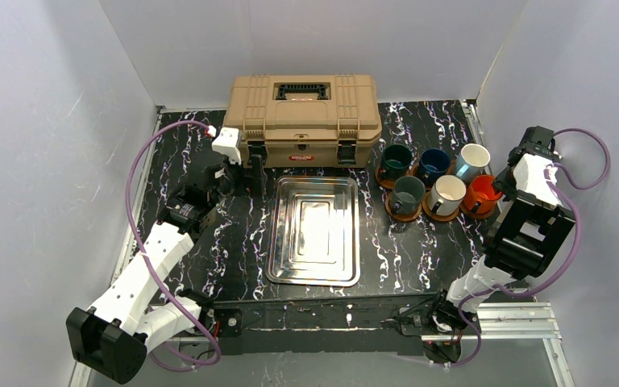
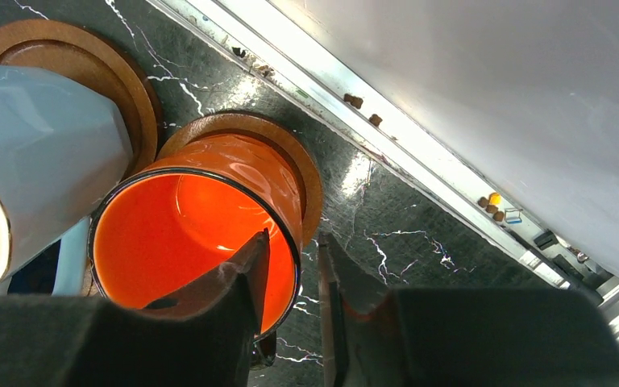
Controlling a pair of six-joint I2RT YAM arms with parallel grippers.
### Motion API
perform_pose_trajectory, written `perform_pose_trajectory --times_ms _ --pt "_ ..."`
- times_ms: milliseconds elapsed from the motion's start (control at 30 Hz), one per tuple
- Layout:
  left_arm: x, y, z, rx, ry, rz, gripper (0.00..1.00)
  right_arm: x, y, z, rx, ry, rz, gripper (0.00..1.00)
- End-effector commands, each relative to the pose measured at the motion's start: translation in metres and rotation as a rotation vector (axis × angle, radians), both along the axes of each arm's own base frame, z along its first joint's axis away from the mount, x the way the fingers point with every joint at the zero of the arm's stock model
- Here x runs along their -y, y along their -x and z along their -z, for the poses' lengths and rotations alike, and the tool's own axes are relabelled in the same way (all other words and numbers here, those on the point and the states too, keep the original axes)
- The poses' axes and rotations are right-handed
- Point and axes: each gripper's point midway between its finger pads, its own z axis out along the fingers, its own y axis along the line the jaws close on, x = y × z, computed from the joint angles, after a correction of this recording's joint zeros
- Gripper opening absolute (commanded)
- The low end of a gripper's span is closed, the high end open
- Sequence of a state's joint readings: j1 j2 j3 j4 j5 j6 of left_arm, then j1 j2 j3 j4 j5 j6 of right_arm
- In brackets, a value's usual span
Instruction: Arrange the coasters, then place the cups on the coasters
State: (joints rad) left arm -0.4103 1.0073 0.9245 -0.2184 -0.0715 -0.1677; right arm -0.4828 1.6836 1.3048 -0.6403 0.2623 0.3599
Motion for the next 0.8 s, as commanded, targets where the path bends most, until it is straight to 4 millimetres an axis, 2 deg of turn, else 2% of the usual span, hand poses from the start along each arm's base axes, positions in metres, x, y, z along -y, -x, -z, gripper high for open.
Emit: perform_pose_trajectory --times_ms 0,167,500,767 --pt "-0.002 0.0 -0.013 0.029 -0.007 -0.005 0.98 0.011 -0.008 -0.016 0.033 0.036 0.008 0.38" --pt "-0.002 0.001 -0.013 0.029 -0.006 -0.006 0.98 0.011 -0.008 -0.022 0.048 0.043 0.01 0.48" --pt "-0.002 0.001 -0.015 0.034 0.001 -0.009 0.98 0.012 -0.005 -0.042 0.091 0.075 0.02 0.74" --pt "-0.006 -0.002 -0.011 0.026 -0.014 -0.033 0.98 0.003 -0.005 -0.058 0.166 0.067 0.013 0.91"
